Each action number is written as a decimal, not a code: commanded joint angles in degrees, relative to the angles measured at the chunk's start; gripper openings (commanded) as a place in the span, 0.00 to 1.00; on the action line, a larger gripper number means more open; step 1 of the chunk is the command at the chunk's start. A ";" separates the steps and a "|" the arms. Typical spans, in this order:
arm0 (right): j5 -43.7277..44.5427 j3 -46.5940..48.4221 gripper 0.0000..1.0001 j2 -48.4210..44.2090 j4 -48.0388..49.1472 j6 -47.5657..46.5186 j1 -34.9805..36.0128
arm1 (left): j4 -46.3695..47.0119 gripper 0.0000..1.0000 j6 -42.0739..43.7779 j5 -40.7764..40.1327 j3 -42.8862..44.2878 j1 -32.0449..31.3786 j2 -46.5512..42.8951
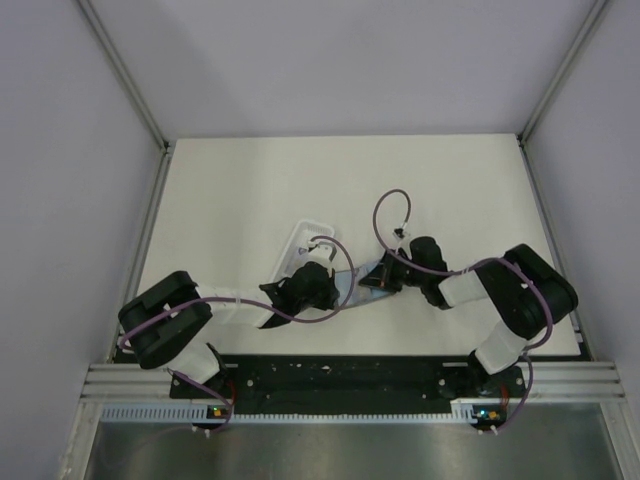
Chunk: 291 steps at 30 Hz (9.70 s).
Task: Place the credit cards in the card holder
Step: Insert the credit card into the card holder, then pick up the credit card from the storage box.
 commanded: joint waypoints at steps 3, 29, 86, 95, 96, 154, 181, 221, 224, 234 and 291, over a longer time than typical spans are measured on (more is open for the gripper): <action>-1.04 -0.15 0.00 2.09 1.06 -0.59 2.86 | -8.55 0.00 0.27 -0.35 -1.69 0.05 2.30; 1.67 2.75 0.09 -0.80 -8.15 -5.15 5.24 | -11.19 0.04 -0.35 -2.11 -2.22 0.05 -2.80; 15.92 12.33 0.34 -8.54 -31.89 -12.45 10.95 | -13.13 0.22 -0.96 -2.28 -2.49 0.05 -8.34; 18.72 14.26 0.28 -13.29 -37.17 -14.65 10.95 | -11.54 0.20 -1.31 -0.61 -1.70 0.05 -5.26; 19.17 14.44 0.27 -13.46 -38.91 -14.91 10.95 | -11.63 0.20 -1.23 -0.53 -1.43 0.05 -5.26; 13.46 14.18 0.10 -1.86 -31.81 -14.04 13.76 | -6.18 0.21 -3.42 2.91 0.15 -0.21 -5.52; 24.26 16.46 0.20 -13.99 -41.90 -14.92 13.76 | -7.50 0.20 -2.46 2.29 2.61 -0.30 -0.08; 19.25 17.43 0.00 -6.95 -39.54 -14.91 13.85 | -7.76 0.18 -2.46 2.38 2.44 -0.30 0.01; 21.45 18.04 0.01 -11.60 -41.64 -16.23 13.85 | -7.94 0.18 -2.46 2.20 2.17 -0.30 -0.43; 31.64 17.52 0.30 -27.43 -48.85 -17.47 13.85 | -12.59 0.19 -0.44 1.15 5.77 -0.30 -5.69; 1.15 62.78 0.46 21.69 -49.91 -24.06 19.04 | -28.95 0.35 -2.28 5.10 -5.03 28.70 -29.79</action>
